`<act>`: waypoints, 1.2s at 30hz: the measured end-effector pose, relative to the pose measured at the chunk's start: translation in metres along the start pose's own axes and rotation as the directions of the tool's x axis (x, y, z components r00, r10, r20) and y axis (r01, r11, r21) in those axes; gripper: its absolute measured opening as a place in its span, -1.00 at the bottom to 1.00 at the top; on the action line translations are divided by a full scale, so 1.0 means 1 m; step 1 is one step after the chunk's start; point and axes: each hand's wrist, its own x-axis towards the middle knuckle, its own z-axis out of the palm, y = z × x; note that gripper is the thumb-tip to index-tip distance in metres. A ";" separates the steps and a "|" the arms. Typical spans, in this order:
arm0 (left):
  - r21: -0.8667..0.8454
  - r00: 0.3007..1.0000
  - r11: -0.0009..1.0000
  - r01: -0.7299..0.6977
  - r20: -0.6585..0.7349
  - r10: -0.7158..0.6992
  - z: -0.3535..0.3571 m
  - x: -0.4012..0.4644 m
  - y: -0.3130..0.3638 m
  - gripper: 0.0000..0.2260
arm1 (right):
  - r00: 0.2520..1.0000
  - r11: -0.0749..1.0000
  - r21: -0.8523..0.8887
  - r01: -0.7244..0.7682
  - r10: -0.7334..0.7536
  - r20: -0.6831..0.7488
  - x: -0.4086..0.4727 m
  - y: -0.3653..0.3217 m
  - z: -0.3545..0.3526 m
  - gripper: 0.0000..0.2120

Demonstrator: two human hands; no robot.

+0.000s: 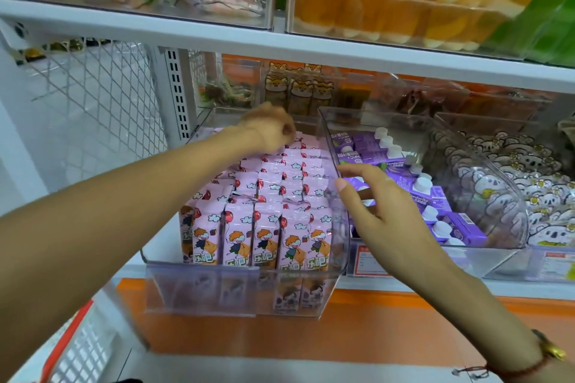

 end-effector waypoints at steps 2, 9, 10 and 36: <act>0.020 0.995 0.999 0.026 0.095 -0.028 0.000 -0.002 0.001 -0.74 | 0.999 0.997 -0.059 0.043 -0.045 -0.023 -0.002 -0.002 -0.002 -0.60; -0.279 0.990 0.950 0.141 0.014 -0.142 -0.006 -0.002 0.012 -0.89 | 0.997 0.989 -0.121 0.079 -0.082 -0.014 -0.005 -0.003 -0.002 -0.60; -0.426 0.980 0.890 0.163 -0.032 -0.195 -0.009 -0.004 0.014 -0.89 | 0.997 0.989 -0.121 0.080 -0.082 -0.012 -0.005 -0.004 -0.002 -0.61; -0.967 0.903 0.189 -0.173 -0.232 -0.361 -0.031 -0.195 0.055 -0.83 | 0.977 0.722 0.664 -0.196 0.083 0.199 -0.010 -0.061 0.009 -0.85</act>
